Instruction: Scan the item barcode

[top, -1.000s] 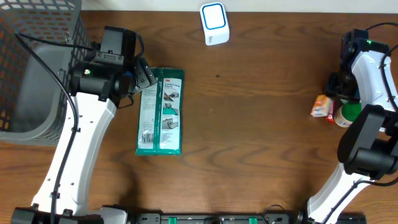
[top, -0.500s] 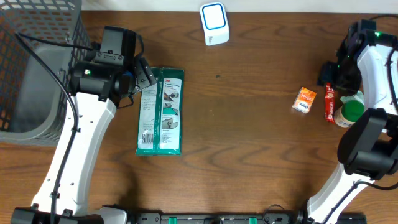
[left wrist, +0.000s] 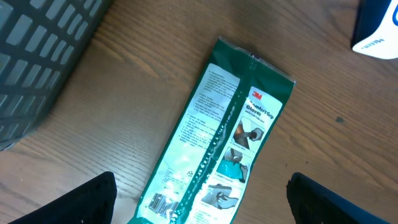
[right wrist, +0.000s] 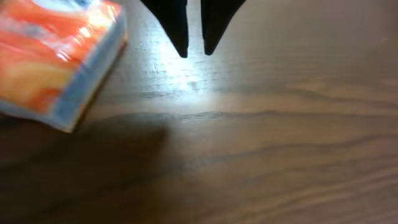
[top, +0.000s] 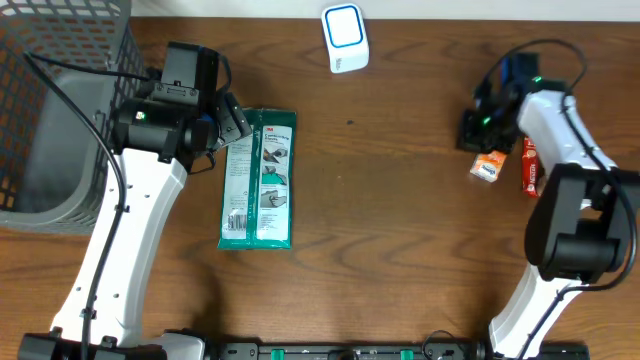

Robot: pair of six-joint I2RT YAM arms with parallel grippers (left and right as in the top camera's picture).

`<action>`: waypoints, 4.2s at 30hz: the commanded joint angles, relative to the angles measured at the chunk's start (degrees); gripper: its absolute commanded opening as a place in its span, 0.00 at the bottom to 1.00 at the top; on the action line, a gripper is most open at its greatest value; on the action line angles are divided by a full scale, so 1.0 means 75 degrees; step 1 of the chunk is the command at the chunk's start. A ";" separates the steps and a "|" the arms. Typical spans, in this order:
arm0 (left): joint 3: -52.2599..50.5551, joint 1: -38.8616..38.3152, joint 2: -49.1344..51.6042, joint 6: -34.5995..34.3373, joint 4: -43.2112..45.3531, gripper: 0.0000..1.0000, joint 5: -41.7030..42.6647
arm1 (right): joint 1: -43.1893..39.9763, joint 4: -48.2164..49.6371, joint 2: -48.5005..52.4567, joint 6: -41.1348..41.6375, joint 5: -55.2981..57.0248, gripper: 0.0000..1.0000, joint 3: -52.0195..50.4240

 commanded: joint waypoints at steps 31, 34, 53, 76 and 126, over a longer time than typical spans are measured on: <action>0.0058 0.0020 -0.0029 0.0044 0.0729 0.88 -0.0012 | -0.0513 -0.0656 -0.0892 -0.0720 -0.2614 0.48 -0.0052; 0.0058 0.0020 -0.0029 0.0044 0.0731 0.89 -0.0015 | -0.0268 -0.0717 -0.0930 -0.0714 -0.3462 0.56 -0.0055; -0.0769 0.0052 0.0254 0.1259 0.0160 0.61 -0.0472 | 0.2795 0.0417 -0.0892 0.0903 -0.3774 0.79 -0.0175; -0.0941 0.1387 0.3022 0.3401 0.0484 0.68 0.2734 | 0.4284 0.3235 0.0545 0.2119 -0.4357 0.71 -0.0175; -0.0950 0.1384 0.3503 0.3421 0.0912 0.61 0.2620 | 0.4832 0.3389 0.1145 0.2973 -0.3599 0.64 -0.0425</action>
